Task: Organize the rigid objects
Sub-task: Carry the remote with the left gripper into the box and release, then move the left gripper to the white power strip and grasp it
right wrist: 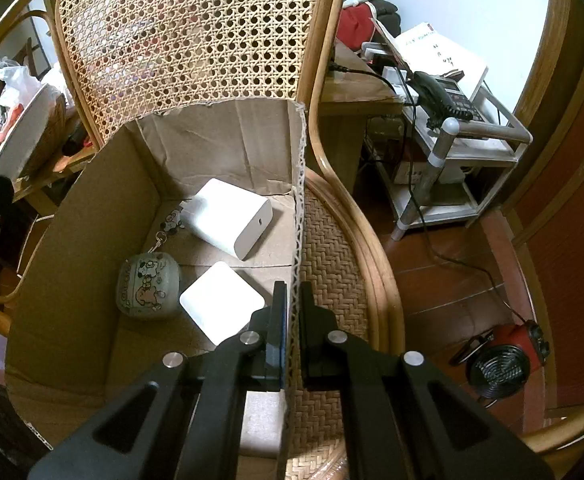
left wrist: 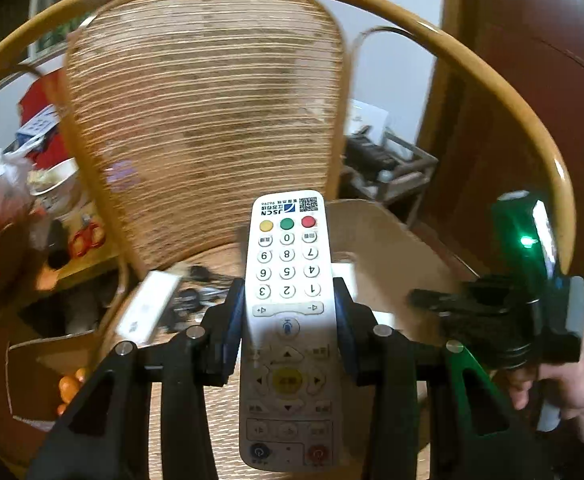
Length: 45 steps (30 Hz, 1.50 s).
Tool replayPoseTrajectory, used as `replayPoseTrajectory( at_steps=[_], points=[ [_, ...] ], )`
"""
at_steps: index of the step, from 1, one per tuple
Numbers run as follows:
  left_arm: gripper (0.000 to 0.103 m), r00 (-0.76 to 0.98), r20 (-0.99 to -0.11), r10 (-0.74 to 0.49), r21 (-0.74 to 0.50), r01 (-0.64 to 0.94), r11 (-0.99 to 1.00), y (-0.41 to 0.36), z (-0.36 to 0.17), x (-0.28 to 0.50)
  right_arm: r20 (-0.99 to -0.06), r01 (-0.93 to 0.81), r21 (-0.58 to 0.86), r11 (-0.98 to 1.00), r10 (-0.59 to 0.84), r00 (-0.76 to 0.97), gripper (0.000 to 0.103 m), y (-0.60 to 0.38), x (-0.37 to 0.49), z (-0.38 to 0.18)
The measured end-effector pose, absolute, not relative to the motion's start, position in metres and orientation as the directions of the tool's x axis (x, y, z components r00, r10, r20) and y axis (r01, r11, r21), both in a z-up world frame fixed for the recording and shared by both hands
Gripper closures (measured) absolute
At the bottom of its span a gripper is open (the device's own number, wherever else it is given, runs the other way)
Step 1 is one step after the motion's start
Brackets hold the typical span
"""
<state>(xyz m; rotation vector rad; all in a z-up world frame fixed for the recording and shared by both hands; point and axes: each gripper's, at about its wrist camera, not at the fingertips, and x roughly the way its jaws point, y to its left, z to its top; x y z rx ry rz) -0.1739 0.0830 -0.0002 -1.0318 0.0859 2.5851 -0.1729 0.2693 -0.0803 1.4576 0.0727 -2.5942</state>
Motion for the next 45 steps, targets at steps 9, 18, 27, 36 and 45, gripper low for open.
replayPoseTrajectory(
  at_steps=[9,18,27,36,45],
  points=[
    [0.064,-0.587,-0.734,0.341,-0.1,-0.403,-0.91,0.135,-0.038,-0.177,-0.854,0.168,0.041,-0.985,-0.121,-0.507,0.097,0.27,-0.173,-0.08],
    [0.053,-0.576,-0.744,0.338,-0.084,-0.421,-0.903,0.139,-0.048,-0.173,-0.855,0.167,0.036,-0.985,-0.117,-0.506,0.097,0.269,-0.173,-0.081],
    [0.017,-0.697,-0.652,0.299,-0.053,-0.351,-0.935,0.093,-0.006,-0.175,-0.857,0.169,0.036,-0.985,-0.117,-0.501,0.096,0.268,-0.174,-0.083],
    [0.017,-0.688,-0.72,0.084,0.08,-0.202,-0.976,0.011,-0.037,-0.216,-0.857,0.169,0.035,-0.985,-0.116,-0.501,0.097,0.268,-0.174,-0.083],
    [0.017,-0.59,-0.807,-0.014,0.152,-0.185,-0.971,-0.02,-0.096,-0.244,-0.858,0.169,0.037,-0.985,-0.118,-0.501,0.097,0.268,-0.174,-0.083]
  ],
)
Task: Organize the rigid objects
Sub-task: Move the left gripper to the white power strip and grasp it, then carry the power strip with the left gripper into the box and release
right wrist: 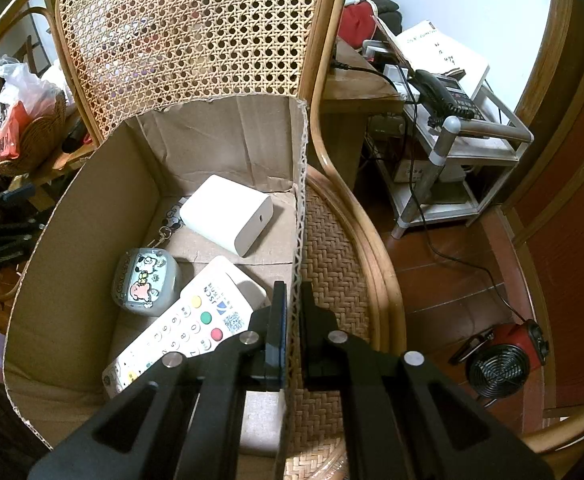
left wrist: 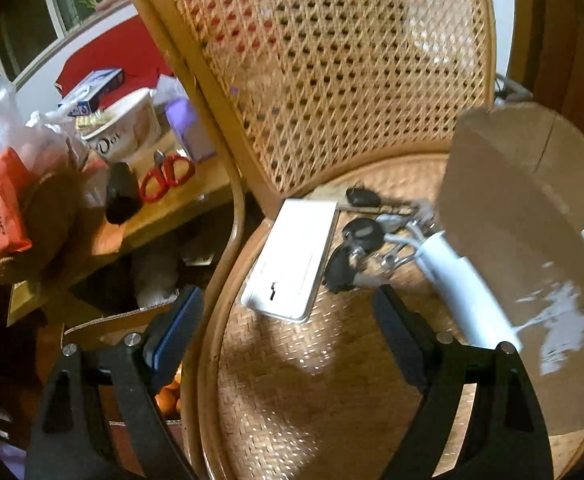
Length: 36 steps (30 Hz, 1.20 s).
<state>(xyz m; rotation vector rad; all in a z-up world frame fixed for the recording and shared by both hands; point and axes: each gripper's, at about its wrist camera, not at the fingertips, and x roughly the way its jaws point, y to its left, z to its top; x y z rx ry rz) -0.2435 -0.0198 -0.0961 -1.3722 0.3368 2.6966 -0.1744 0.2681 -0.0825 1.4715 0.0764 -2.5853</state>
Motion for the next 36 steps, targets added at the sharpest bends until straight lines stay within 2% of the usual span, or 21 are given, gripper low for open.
replayPoseTrajectory(
  at_steps=[4,9,16,17,18,19,20,25,28,36],
  points=[
    [0.018,-0.572,-0.818,-0.069,0.217,-0.196,-0.956,-0.018,-0.117,-0.254,-0.857,0.168,0.038,-0.985,-0.118,-0.501,0.096,0.268,-0.174,-0.083],
    [0.018,-0.543,-0.837,-0.073,0.215,-0.203,-0.955,-0.019,-0.132,-0.269,-0.857,0.17,0.038,-0.985,-0.119,-0.501,0.096,0.268,-0.174,-0.082],
    [0.017,-0.531,-0.846,0.034,0.07,-0.174,-0.982,-0.037,-0.14,-0.286,-0.858,0.169,0.037,-0.985,-0.118,-0.5,0.096,0.267,-0.174,-0.081],
    [0.018,-0.525,-0.849,0.063,0.03,-0.166,-0.986,-0.041,-0.141,-0.287,-0.858,0.169,0.037,-0.985,-0.118,-0.5,0.096,0.267,-0.174,-0.081],
    [0.032,-0.507,-0.851,0.134,-0.056,-0.166,-0.985,-0.048,-0.143,-0.288,-0.858,0.17,0.037,-0.985,-0.118,-0.5,0.096,0.267,-0.174,-0.081],
    [0.043,-0.5,-0.851,0.161,-0.091,-0.162,-0.983,-0.05,-0.143,-0.289,-0.858,0.169,0.037,-0.985,-0.118,-0.5,0.096,0.267,-0.174,-0.081],
    [0.048,-0.507,-0.848,0.151,-0.075,-0.167,-0.983,-0.049,-0.142,-0.288,-0.858,0.169,0.036,-0.985,-0.118,-0.5,0.096,0.267,-0.174,-0.081],
    [0.053,-0.517,-0.847,0.119,-0.01,-0.209,-0.978,-0.036,-0.14,-0.28,-0.858,0.171,0.035,-0.985,-0.117,-0.5,0.096,0.266,-0.174,-0.082],
    [0.055,-0.545,-0.829,0.126,-0.02,-0.196,-0.98,-0.036,-0.132,-0.273,-0.858,0.17,0.035,-0.985,-0.117,-0.5,0.096,0.267,-0.174,-0.082],
    [0.056,-0.662,-0.735,0.146,-0.023,-0.191,-0.981,-0.035,-0.066,-0.245,-0.86,0.169,0.03,-0.985,-0.112,-0.498,0.096,0.267,-0.175,-0.083]
  ],
)
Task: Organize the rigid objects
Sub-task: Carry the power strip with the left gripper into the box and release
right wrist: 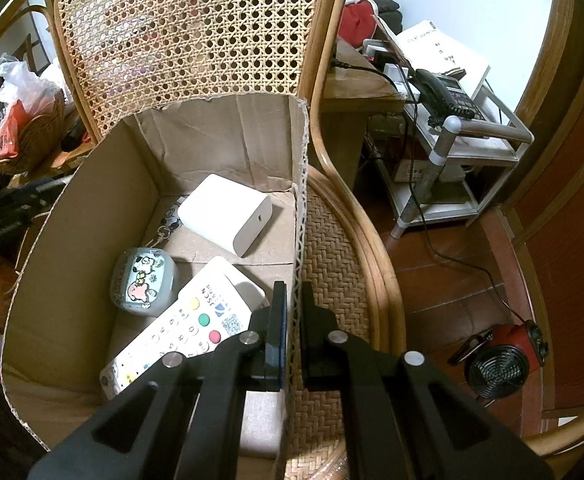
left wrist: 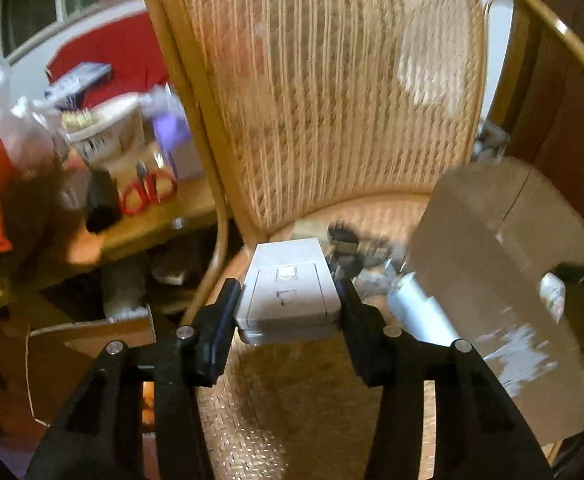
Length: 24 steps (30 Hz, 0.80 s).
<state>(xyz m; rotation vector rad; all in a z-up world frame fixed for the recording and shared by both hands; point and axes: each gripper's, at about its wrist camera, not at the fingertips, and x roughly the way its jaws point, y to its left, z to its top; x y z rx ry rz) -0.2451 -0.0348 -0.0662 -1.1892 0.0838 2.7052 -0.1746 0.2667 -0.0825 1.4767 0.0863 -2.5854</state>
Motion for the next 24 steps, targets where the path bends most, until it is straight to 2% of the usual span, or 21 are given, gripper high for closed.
replayPoseTrajectory(
  at_steps=[4,9,14,24],
  points=[
    [0.056,-0.723,-0.665,0.189,-0.042,-0.216,-0.975,-0.028,-0.024,-0.23,-0.86,0.169,0.032,-0.985,-0.113,-0.498,0.096,0.266,-0.175,-0.082],
    [0.056,-0.745,-0.616,0.255,-0.031,-0.3,-0.953,0.007,0.008,-0.207,-0.86,0.161,0.029,-0.986,-0.107,-0.499,0.097,0.265,-0.174,-0.083],
    [0.056,-0.7,-0.626,0.343,-0.047,-0.405,-0.913,0.051,0.007,-0.192,-0.857,0.159,0.018,-0.987,-0.097,-0.507,0.098,0.266,-0.172,-0.083],
    [0.056,-0.612,-0.689,0.388,-0.072,-0.475,-0.877,0.111,-0.027,-0.181,-0.858,0.154,0.01,-0.988,-0.088,-0.507,0.098,0.265,-0.174,-0.082]
  ],
)
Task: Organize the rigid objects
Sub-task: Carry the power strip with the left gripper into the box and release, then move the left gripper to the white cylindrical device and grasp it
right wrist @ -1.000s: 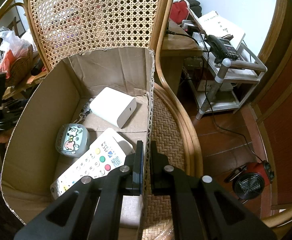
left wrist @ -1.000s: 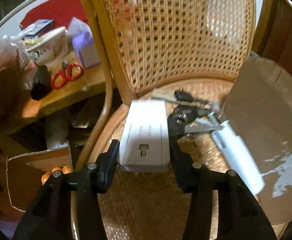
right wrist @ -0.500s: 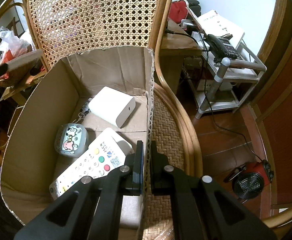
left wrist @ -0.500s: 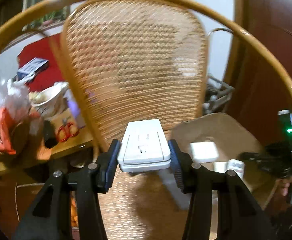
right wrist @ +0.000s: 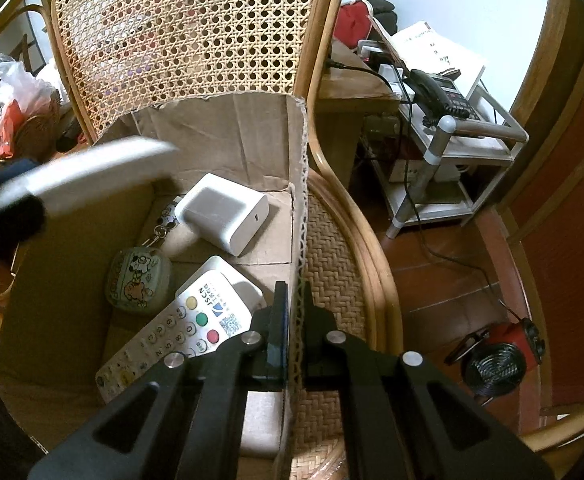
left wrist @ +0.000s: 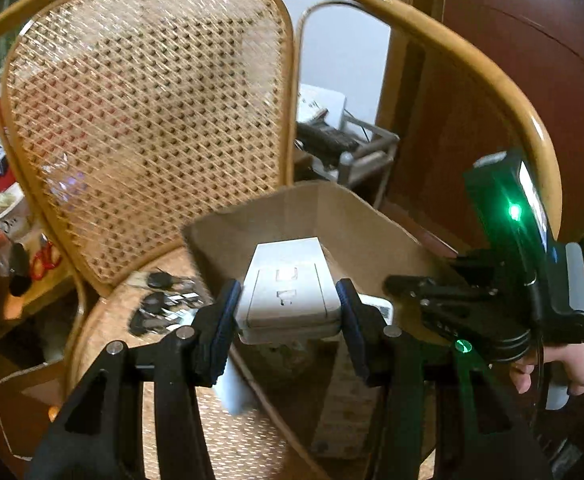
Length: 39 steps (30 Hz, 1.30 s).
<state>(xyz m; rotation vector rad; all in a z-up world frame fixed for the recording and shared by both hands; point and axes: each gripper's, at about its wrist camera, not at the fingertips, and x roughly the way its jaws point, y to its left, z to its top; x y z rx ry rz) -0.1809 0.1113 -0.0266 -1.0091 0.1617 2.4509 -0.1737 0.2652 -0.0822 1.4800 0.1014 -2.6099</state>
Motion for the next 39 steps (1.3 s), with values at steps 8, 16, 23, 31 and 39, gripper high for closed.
replayPoseTrajectory(
  at_steps=[8,16,23,31,39],
  points=[
    [0.056,-0.604,-0.701,0.378,-0.077,-0.463,-0.883,0.125,-0.034,-0.181,-0.857,0.151,0.015,-0.988,-0.09,-0.507,0.098,0.267,-0.174,-0.083],
    [0.041,-0.589,-0.673,0.446,-0.145,-0.487,-0.861,0.125,-0.031,-0.181,-0.857,0.151,0.016,-0.988,-0.091,-0.507,0.098,0.266,-0.173,-0.083],
    [0.02,-0.702,-0.615,0.36,-0.031,-0.434,-0.9,0.101,-0.004,-0.18,-0.857,0.152,0.013,-0.988,-0.09,-0.508,0.098,0.266,-0.174,-0.083],
    [0.02,-0.712,-0.653,0.26,-0.053,-0.299,-0.953,0.043,-0.014,-0.201,-0.857,0.153,0.014,-0.988,-0.091,-0.507,0.098,0.266,-0.173,-0.082],
    [0.02,-0.639,-0.749,0.177,-0.031,-0.233,-0.972,0.018,-0.064,-0.218,-0.857,0.155,0.012,-0.988,-0.09,-0.507,0.098,0.266,-0.173,-0.083]
  ],
)
